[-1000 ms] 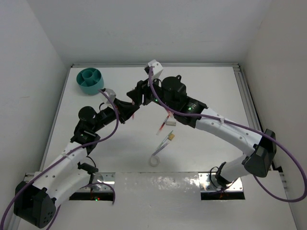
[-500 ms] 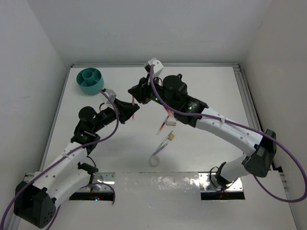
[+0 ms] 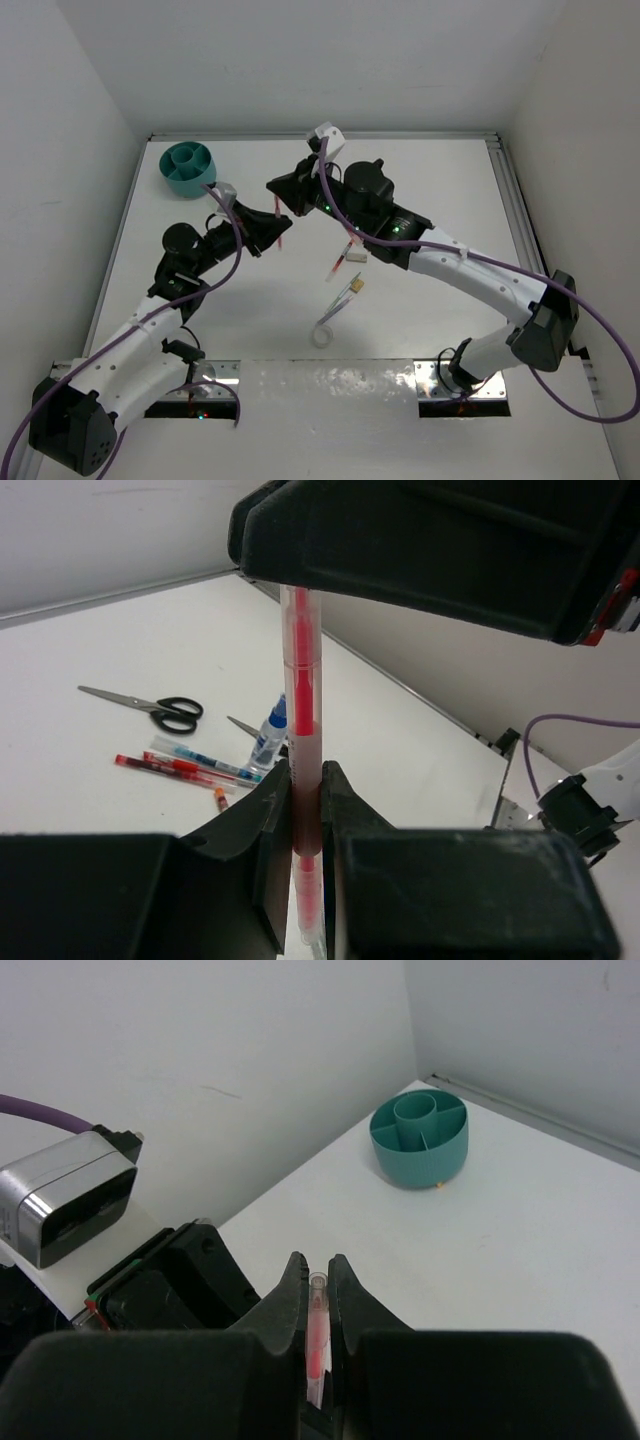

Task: Sort the stationery into containers
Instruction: Close the pen cap on the pen.

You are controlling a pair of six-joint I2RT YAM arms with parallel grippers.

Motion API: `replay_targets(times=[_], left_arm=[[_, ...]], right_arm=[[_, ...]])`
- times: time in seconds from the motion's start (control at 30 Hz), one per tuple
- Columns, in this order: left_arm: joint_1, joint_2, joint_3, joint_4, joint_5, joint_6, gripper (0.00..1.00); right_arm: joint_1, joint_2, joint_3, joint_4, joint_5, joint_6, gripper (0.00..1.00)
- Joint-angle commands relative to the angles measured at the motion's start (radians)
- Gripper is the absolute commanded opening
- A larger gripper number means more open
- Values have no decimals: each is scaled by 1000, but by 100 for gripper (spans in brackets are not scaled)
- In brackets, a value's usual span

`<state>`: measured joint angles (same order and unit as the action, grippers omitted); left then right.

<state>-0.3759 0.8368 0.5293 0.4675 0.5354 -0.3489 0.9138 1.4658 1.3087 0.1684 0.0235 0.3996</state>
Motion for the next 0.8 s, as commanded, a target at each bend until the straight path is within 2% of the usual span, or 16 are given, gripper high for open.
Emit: replay_targets(times=[0.0, 0.13, 0.3, 0.57, 0.77], left_arm=[[20, -16, 80, 210, -5, -102, 0], [46, -7, 97, 247, 6, -142, 0], [75, 2, 109, 250, 23, -96, 0], [117, 12, 124, 261, 17, -50, 0], [115, 13, 109, 276, 15, -52, 0]], right_arm=[[7, -10, -84, -6, 1, 2, 0], [29, -22, -170, 2, 24, 13, 0], [54, -22, -270, 22, 36, 28, 0], [82, -41, -367, 46, 35, 56, 0], [105, 5, -393, 48, 39, 65, 0]])
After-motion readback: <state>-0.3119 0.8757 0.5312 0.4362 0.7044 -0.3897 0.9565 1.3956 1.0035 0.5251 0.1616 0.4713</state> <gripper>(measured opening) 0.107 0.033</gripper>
